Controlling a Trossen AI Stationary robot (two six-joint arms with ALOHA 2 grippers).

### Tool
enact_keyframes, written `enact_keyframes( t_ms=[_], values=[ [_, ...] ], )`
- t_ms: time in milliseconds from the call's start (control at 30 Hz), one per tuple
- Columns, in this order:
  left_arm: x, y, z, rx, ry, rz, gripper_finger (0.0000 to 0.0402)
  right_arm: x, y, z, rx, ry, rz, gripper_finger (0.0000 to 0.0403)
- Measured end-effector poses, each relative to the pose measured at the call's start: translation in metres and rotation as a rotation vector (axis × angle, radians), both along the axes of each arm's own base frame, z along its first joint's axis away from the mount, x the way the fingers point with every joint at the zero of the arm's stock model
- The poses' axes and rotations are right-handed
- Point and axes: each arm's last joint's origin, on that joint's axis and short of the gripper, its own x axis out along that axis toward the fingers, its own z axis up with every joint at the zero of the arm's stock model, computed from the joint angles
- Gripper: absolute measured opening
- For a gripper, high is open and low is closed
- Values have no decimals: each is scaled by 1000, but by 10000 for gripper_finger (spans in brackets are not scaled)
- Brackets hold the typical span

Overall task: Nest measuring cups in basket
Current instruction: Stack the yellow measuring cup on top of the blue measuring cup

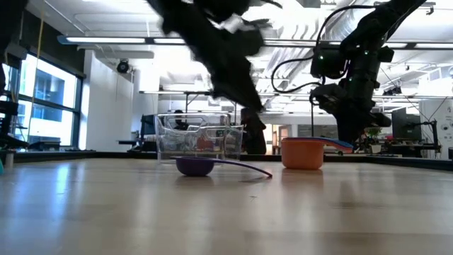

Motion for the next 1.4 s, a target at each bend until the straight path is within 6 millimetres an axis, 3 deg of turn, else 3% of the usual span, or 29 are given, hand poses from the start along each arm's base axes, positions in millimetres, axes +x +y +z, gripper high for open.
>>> enact_keyframes(
  t_ms=[133,333,467,567,700,833,933,1233,1400],
  values=[
    [-52,-2,23,-40,-77,25,0,2,-1,1,-13,-18,-1,0],
    [-118,-7,33,-73,-2,-6,9,3,-2,1,-22,-33,-2,0],
    [-148,-12,34,-179,119,-111,49,3,-2,1,-15,-33,-21,0],
    [-167,-20,37,-288,214,-265,100,3,-2,1,-13,-34,-27,0],
    [-179,-37,39,-407,273,-458,182,3,-2,1,-7,-33,-44,0],
    [-177,-64,40,-481,238,-641,252,4,-2,1,-5,-38,-45,0],
    [-172,-90,36,-490,242,-722,284,4,-2,1,-6,-40,-41,0],
    [-167,-179,-8,-447,477,-925,294,4,-3,2,-49,-48,46,0],
    [-177,-206,-37,-412,597,-976,294,5,-3,2,-65,-59,72,0]
  ],
)
